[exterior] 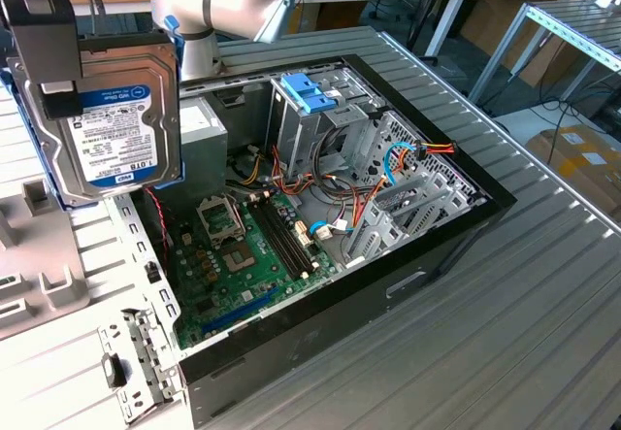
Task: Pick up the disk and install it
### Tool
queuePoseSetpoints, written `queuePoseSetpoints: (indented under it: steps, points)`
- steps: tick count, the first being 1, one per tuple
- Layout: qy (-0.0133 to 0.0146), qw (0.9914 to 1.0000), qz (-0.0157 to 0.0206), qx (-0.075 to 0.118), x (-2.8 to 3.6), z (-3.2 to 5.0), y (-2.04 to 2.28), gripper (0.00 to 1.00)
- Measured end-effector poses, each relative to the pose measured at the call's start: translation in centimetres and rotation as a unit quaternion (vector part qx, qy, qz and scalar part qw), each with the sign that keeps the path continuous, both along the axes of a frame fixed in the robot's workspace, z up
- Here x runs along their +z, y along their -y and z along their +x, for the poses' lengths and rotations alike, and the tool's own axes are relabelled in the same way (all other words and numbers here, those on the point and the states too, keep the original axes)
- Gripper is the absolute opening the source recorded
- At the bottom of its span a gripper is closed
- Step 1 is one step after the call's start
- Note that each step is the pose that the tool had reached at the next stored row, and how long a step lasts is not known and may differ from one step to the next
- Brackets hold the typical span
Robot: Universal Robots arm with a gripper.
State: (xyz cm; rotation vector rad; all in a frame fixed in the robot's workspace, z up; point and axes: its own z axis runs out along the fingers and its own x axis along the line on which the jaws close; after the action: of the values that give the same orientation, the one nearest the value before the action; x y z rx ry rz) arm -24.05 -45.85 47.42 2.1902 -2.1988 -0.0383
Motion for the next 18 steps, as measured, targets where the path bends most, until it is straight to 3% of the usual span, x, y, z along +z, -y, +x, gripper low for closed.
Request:
queuePoseSetpoints:
  steps: [18]
  points:
    - [0.0000,1.00000,0.0000,0.000,-0.01,0.99,0.25,0.37]
